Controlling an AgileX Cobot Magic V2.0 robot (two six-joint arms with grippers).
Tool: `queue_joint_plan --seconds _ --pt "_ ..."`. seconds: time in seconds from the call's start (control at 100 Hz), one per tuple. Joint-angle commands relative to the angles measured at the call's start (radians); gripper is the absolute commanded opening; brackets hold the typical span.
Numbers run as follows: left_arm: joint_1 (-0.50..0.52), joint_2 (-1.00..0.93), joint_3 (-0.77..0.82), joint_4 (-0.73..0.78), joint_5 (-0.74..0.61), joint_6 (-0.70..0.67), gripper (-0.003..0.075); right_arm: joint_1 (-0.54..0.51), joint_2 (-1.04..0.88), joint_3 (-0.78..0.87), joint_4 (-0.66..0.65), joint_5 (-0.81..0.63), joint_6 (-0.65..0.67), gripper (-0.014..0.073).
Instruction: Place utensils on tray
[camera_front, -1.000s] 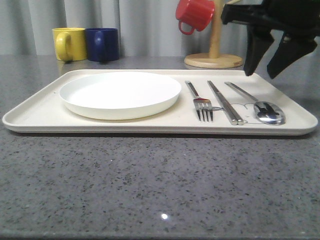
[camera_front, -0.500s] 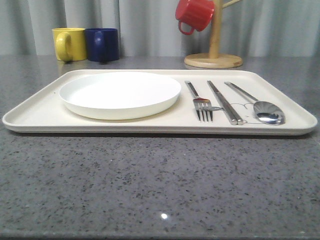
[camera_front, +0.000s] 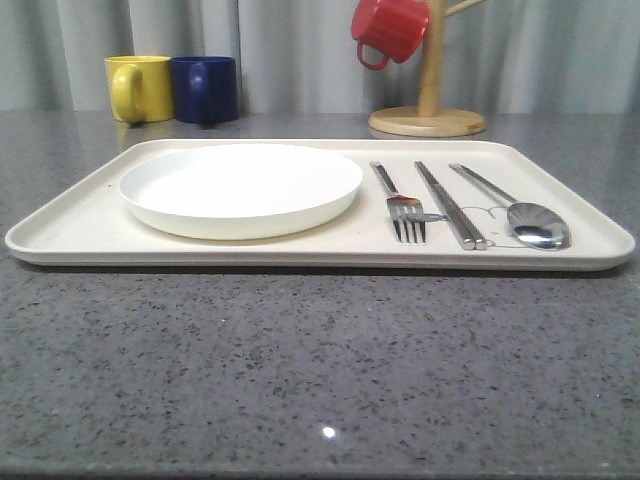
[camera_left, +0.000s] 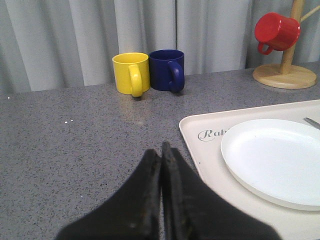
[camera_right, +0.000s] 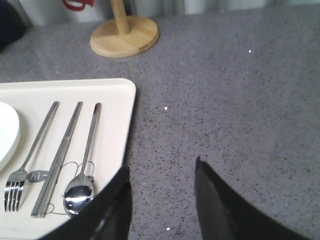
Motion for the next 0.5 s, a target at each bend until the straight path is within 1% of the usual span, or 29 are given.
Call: queue_joint_plan --seconds 0.0,0.11,0.16,0.23,0.42,0.43,0.49 --pt "0.000 0.006 -0.028 -0.014 -0.078 -0.004 -0.0018 -0.007 -0.089 0.030 -0.029 -0.112 -0.010 0.0321" --pt "0.000 0.006 -0.028 -0.014 -0.078 -0.004 -0.0018 -0.007 -0.185 0.094 -0.031 -0.119 -0.010 0.0316" --pt "0.000 0.006 -0.028 -0.014 -0.078 -0.004 -0.0018 -0.007 -0.216 0.112 -0.031 -0.123 -0.010 0.0295" --pt "0.000 0.006 -0.028 -0.014 -0.078 -0.004 -0.0018 -0.007 -0.244 0.121 -0.031 -0.124 -0.010 0.0225" --pt "0.000 0.006 -0.028 -0.014 -0.078 -0.004 -0.0018 -0.007 -0.243 0.121 -0.031 -0.129 -0.010 -0.0065" --pt "0.000 0.006 -0.028 -0.014 -0.078 -0.004 -0.0018 -0.007 -0.243 0.121 -0.031 -0.129 -0.010 -0.0074" --pt "0.000 0.006 -0.028 -0.014 -0.078 -0.004 -0.0018 -0.007 -0.243 0.121 -0.031 -0.128 -0.010 -0.0065"
